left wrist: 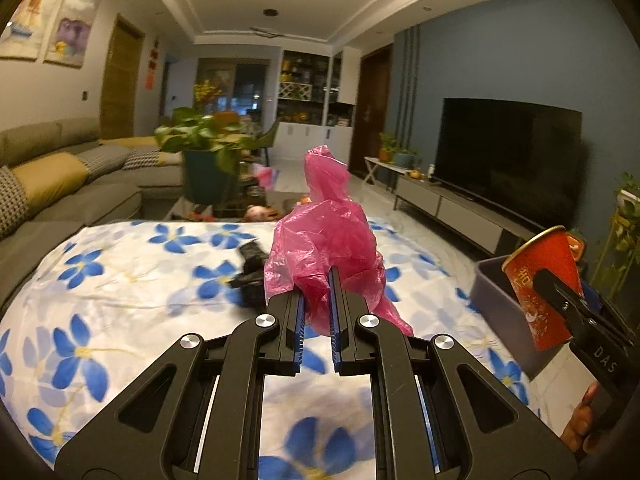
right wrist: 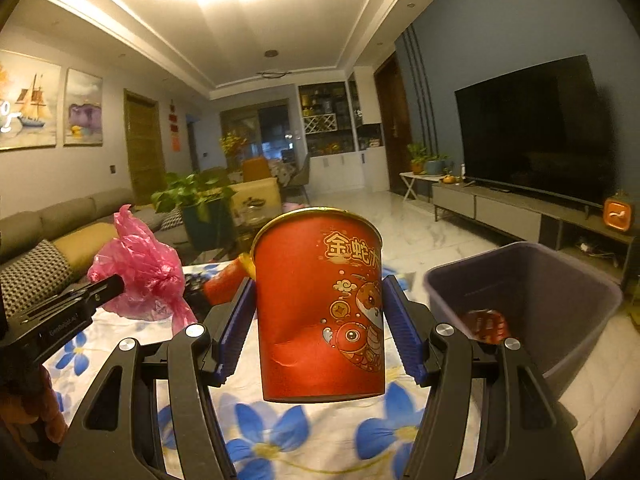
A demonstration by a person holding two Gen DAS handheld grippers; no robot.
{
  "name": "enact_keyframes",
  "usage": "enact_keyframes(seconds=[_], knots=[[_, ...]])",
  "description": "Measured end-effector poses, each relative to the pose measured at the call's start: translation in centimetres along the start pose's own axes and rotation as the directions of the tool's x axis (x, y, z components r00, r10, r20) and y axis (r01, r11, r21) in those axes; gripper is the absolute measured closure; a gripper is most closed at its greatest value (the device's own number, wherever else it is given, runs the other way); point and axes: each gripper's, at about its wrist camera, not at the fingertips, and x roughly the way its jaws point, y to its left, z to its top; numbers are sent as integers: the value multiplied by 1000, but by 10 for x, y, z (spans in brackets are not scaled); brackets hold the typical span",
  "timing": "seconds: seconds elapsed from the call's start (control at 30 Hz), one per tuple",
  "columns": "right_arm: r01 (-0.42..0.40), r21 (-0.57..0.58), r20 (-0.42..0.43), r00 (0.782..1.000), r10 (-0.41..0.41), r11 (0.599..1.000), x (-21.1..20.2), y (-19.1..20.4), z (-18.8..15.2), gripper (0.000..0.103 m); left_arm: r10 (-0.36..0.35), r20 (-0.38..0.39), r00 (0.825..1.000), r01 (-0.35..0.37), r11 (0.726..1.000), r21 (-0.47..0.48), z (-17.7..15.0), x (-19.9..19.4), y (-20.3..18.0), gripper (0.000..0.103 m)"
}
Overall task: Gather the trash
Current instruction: 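Carry the pink bag and red paper cup over the grey bin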
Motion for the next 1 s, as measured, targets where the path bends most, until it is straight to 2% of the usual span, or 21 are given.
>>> enact_keyframes(seconds=[0.23,0.43,0.67,1.0], knots=[[72,20,36,997,-73,997,-3,-34,8,40,-68,-1,998,68,996,53,6,16,-45,93],[155,33,61,986,-157,987,-6,-63,11,40,-135,-1,991,135,986,94,11,32,-84,93],[251,56,93,962,-256,966,-10,-96,14,40,-221,-6,975,220,967,128,14,49,-129,93],[332,96,121,932,-342,938,-10,-133,17,40,-302,-23,953,302,938,168,14,80,-180,93]])
